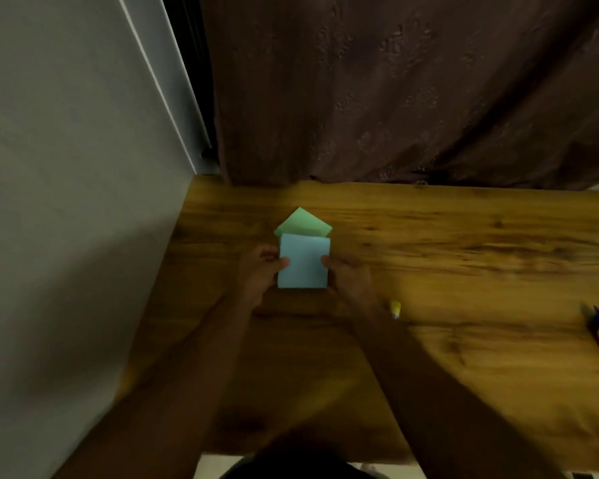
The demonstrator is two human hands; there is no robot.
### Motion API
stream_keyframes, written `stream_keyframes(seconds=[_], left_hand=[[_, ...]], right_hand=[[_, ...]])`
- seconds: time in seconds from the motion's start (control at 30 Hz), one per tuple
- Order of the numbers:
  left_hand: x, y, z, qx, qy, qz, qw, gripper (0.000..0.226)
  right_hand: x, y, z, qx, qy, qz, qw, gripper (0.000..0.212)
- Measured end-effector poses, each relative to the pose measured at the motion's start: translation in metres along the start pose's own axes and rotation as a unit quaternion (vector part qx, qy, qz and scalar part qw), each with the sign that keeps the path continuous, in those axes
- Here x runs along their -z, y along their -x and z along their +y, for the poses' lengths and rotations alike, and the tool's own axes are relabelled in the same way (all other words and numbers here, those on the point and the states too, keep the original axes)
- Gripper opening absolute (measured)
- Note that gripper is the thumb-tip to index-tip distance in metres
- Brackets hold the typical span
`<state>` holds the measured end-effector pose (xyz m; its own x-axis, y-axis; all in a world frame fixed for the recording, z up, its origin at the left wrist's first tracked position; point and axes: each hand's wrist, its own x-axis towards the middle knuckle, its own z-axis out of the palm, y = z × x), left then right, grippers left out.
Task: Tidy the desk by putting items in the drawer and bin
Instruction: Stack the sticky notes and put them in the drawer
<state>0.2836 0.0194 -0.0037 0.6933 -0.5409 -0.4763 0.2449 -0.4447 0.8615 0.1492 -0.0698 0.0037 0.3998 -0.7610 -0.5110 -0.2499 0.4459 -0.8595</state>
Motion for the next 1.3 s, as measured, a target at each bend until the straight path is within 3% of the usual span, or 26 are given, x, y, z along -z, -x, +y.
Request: stream_keyframes(seconds=[0.1, 0.27, 0.4, 0.63, 0.7, 0.8, 0.93, 1.03, 1.2, 1.3], left_hand=[[-0.019, -0.018, 0.011, 0.032, 0.129, 0.002, 0.991, 0.035], [-0.047, -0.044, 0.012, 0.061, 0.221, 0.045, 0.972, 0.038], [-0.054, -0.057, 0.007, 0.054, 0.207, 0.096, 0.972, 0.032], [-0.042, -0.057, 0.003, 0.064, 0.11, 0.11, 0.986, 0.027], [-0.041, -0.056, 0.006, 0.06, 0.097, 0.117, 0.987, 0.029], [-0.04, -0.054, 0.004, 0.049, 0.064, 0.12, 0.99, 0.036], [-0.033, -0.043, 0.006, 0.086, 0.06, 0.08, 0.991, 0.04], [-0.035, -0.029, 0.009, 0.062, 0.056, 0.033, 0.996, 0.038], [-0.073, 0.003, 0.028, -0.106, 0.003, 0.025, 0.994, 0.05], [-0.116, 0.02, 0.041, -0.145, -0.028, -0.003, 0.989, 0.054]], right_hand=[[-0.008, -0.031, -0.028, 0.097, 0.109, 0.003, 0.989, 0.033], [-0.026, -0.08, -0.058, 0.126, 0.184, -0.008, 0.975, 0.034], [-0.039, -0.107, -0.052, 0.155, 0.304, -0.01, 0.94, 0.048], [-0.046, -0.12, -0.05, 0.171, 0.562, -0.016, 0.809, 0.059], [-0.047, -0.118, -0.051, 0.158, 0.582, -0.03, 0.797, 0.062], [-0.043, -0.11, -0.044, 0.122, 0.543, -0.046, 0.829, 0.068], [-0.028, -0.092, -0.031, 0.059, 0.425, -0.045, 0.902, 0.072], [-0.016, -0.073, -0.031, 0.074, 0.317, -0.022, 0.945, 0.069], [0.032, -0.037, -0.044, 0.139, 0.232, 0.053, 0.961, 0.054], [0.083, -0.019, -0.042, 0.188, 0.218, 0.091, 0.953, 0.054]])
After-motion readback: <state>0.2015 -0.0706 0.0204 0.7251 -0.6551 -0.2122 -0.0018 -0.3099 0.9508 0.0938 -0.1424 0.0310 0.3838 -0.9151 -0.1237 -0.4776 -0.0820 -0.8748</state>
